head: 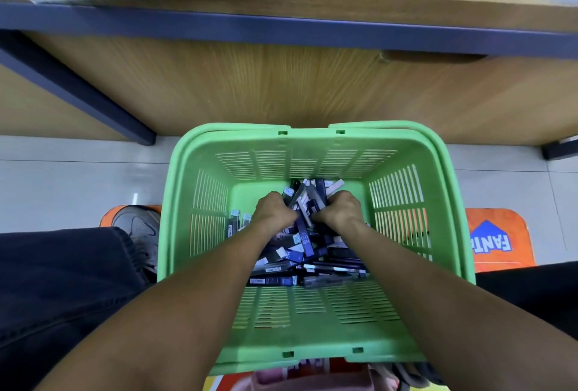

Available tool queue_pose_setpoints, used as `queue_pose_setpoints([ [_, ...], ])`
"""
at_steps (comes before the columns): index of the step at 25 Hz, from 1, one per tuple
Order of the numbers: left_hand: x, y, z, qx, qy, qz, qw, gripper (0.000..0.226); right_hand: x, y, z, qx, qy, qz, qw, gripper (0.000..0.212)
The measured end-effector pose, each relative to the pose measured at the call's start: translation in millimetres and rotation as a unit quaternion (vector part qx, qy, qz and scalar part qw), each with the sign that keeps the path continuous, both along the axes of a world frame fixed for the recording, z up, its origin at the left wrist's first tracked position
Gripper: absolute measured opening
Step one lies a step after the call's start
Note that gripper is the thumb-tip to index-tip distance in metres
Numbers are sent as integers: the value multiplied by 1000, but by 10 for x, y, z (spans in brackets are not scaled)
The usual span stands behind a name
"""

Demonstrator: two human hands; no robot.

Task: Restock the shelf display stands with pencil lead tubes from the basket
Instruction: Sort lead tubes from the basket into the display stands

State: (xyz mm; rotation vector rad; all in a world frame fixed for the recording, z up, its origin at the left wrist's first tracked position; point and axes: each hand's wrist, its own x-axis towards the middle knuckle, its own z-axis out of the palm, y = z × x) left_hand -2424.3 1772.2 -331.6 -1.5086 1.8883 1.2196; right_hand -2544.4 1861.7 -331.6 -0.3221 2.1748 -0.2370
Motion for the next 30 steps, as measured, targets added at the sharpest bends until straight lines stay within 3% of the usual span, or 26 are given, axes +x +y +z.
queue_pose_setpoints([
  [8, -85, -38, 91, 103, 54, 155, 981, 8, 175, -52, 37, -68, -133, -102, 983, 24],
  [11, -77, -9, 56, 133, 76, 205, 967, 41, 242, -32, 53, -105, -198, -119, 967, 19],
  [16, 10, 18, -3, 128, 84, 268, 951, 72, 228, 38, 62, -159, -292, -183, 925, 22],
  [20, 102, 8, 46, 169, 125, 320, 924, 73, 199, 59, 119, -171, -328, -162, 915, 16],
  [24, 148, -36, 130, 203, 145, 324, 913, 80, 134, 71, 189, -191, -292, -189, 918, 35],
  [27, 152, -57, 266, 246, 151, 307, 907, 70, 16, 95, 242, -191, -276, -220, 916, 27],
  [30, 137, -54, 396, 246, 165, 258, 919, 53, -78, 114, 314, -166, -239, -189, 938, 18],
])
